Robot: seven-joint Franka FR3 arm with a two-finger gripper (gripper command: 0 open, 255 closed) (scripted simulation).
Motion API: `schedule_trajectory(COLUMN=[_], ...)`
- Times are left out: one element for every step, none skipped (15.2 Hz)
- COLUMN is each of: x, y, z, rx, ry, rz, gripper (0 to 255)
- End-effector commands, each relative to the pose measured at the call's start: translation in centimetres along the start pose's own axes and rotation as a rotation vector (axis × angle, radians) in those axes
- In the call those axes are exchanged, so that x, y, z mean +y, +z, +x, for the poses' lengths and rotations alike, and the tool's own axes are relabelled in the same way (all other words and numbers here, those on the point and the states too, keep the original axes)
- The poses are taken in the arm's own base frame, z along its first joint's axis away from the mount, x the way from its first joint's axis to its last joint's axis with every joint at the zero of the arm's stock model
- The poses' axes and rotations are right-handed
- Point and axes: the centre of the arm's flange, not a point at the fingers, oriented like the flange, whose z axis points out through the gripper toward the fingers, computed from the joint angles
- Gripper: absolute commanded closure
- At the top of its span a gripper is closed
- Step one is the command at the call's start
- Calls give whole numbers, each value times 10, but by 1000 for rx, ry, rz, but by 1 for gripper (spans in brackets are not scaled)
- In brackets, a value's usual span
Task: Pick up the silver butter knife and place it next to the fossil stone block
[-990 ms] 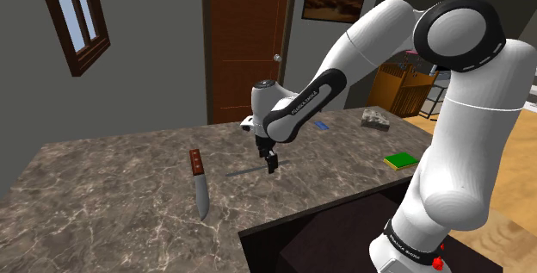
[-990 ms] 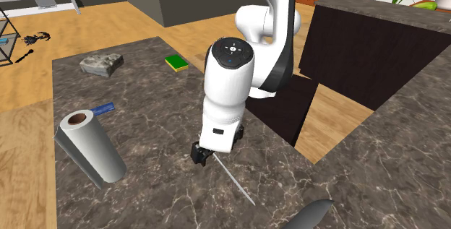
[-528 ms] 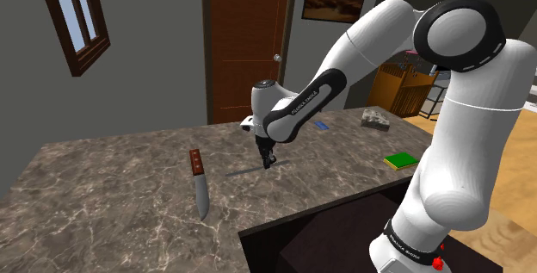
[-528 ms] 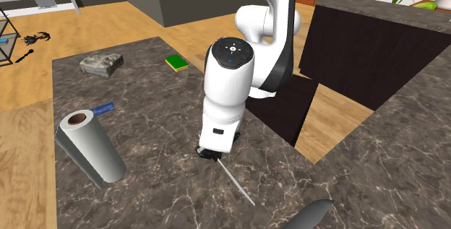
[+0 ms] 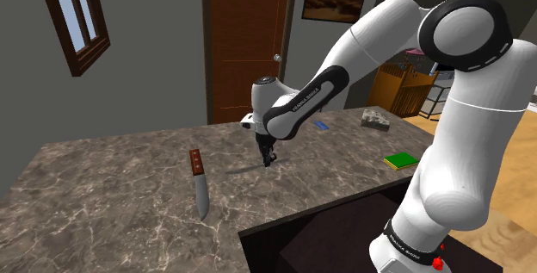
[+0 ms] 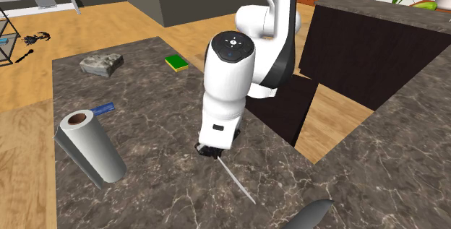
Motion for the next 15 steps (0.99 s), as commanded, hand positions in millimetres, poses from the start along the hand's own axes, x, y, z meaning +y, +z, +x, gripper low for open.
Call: schedule_trajectory(x=[1, 1, 1, 1, 1, 2, 2, 2, 2, 2, 3, 3, 3, 3, 3], y=[-10, -15, -20, -26, -31, -36, -41, -47, -52, -57, -62, -68, -73, -78, -83], z=[-1, -2, -3, -4, -4, -5, -6, -7, -7, -8, -9, -9, -10, -11, -12], rx=[0, 0, 0, 0, 0, 0, 0, 0, 0, 0, 0, 0, 0, 0, 0], ry=[0, 0, 0, 0, 0, 0, 0, 0, 0, 0, 0, 0, 0, 0, 0], rz=[0, 0, 0, 0, 0, 0, 0, 0, 0, 0, 0, 0, 0, 0, 0], gripper=[255, 255, 255, 255, 255, 255, 255, 255, 255, 255, 255, 255, 255, 255, 255])
